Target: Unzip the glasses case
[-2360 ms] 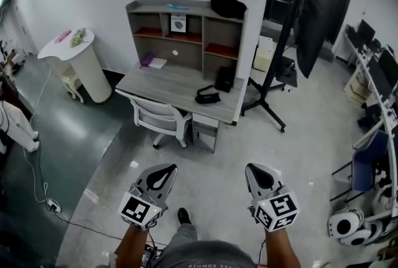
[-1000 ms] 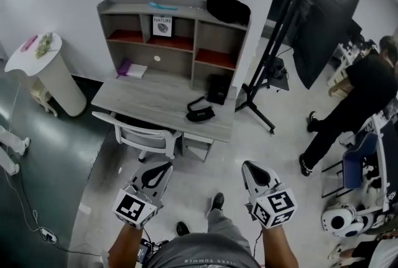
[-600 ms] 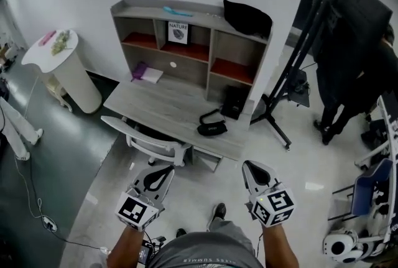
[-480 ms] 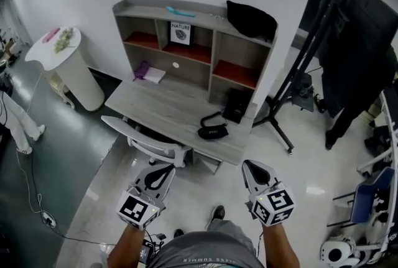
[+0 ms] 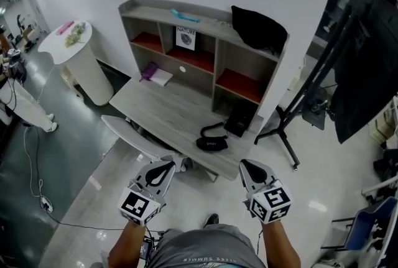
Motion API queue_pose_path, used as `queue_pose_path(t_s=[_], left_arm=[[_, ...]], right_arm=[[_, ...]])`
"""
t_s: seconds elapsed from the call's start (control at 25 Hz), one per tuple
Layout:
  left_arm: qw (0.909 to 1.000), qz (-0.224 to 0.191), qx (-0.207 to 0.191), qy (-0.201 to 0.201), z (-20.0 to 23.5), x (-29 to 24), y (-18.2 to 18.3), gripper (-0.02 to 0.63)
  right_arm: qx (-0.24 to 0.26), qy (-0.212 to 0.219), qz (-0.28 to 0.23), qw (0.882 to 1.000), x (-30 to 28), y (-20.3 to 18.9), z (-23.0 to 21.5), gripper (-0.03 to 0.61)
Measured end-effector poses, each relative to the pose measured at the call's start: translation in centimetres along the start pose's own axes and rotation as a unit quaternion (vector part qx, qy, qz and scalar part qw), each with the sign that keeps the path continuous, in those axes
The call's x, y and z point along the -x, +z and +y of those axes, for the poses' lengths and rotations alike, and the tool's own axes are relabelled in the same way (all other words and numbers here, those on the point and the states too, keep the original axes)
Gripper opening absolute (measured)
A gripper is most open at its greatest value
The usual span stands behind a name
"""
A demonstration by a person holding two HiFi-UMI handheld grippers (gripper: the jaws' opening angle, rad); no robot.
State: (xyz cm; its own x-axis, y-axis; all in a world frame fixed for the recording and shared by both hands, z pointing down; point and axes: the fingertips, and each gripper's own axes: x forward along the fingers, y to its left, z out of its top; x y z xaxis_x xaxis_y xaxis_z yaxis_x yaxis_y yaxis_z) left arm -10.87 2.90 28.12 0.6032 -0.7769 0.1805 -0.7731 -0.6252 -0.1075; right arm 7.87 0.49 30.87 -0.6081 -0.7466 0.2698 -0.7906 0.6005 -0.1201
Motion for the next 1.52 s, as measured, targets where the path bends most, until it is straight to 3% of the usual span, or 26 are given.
queue_pose_path(t_s=[0.44,1.04,1.52], left_arm=[[0.9981,0.056,0.017,0.018,0.1,-4.7,-3.0,-0.002],[0.9905,0.101,0.09,-0.026,4.0,-13.6,-13.3,-0.002],[0.9765,0.16,0.135,-0.051,6.3,-19.5,-22.9,0.0]], right_arm=[[-0.002,0.044,0.026,0.999,-3.7,-2.0,-4.7,0.012],[0.003,0.037,0.094,0.995,-11.0,-8.0,-8.3,0.025],[0.061,0.063,0.162,0.983,-18.5,-15.7,-10.7,0.116]])
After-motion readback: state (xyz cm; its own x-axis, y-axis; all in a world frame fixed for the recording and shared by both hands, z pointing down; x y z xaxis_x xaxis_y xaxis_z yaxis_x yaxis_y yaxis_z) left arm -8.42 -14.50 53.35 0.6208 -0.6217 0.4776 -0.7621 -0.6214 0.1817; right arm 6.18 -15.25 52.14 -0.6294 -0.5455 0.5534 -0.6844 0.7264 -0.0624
